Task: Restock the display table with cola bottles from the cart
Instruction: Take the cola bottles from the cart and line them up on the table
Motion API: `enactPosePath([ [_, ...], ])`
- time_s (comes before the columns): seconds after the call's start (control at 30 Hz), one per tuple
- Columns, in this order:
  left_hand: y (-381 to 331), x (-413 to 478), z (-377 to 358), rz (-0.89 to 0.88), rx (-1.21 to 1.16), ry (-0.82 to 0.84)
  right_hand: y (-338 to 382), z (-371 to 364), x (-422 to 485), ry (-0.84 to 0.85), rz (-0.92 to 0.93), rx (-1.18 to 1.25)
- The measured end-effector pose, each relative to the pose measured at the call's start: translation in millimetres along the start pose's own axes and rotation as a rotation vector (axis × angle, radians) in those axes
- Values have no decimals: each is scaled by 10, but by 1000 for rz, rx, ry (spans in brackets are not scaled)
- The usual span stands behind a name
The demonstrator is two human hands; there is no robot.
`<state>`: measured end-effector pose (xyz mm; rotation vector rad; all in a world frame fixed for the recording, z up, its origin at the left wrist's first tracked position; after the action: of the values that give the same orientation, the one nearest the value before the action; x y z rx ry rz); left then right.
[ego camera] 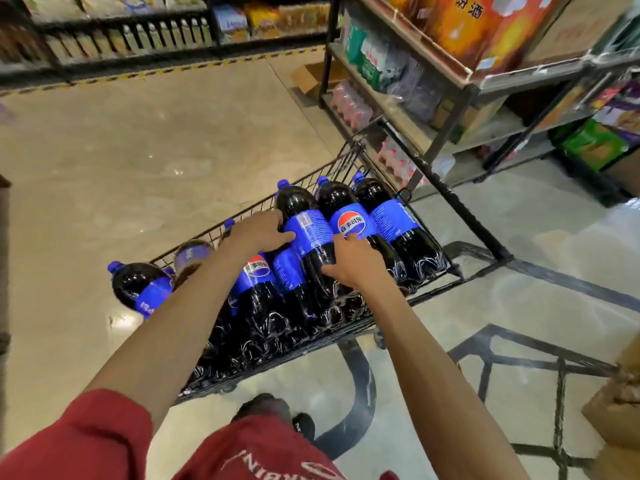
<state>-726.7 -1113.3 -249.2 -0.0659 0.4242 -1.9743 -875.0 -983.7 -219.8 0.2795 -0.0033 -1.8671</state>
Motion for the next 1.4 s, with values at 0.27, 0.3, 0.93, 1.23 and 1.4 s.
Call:
enactPosePath([
  [0.27,18,372,-260,390,-535,-6,30,-233,310,9,-42,165],
  [0.3,25,420,-308,444,-589,-19,33,-253,333,11,-53,180],
  [0.93,82,685,-658,835,-1097,-135,58,-398,504,66,-153,304],
  [1.23,-30,449,-528,808,-1207,-264,-161,-512,618,167,-171,680],
  [1.4,-64,291,-433,769,-1161,-404,-266,-561,710,337,-153,895],
])
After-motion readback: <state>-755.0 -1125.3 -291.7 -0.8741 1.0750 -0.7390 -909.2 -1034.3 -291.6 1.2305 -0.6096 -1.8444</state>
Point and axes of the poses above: each hand's wrist, its own x-axis towards the middle knuckle, its own z-axis out of the back of the hand, y = z × x, the point moved 5 cm from there along x, towards the middle knuckle, and after that the axes turned 15 degrees about -y, right-handed, at the moved point
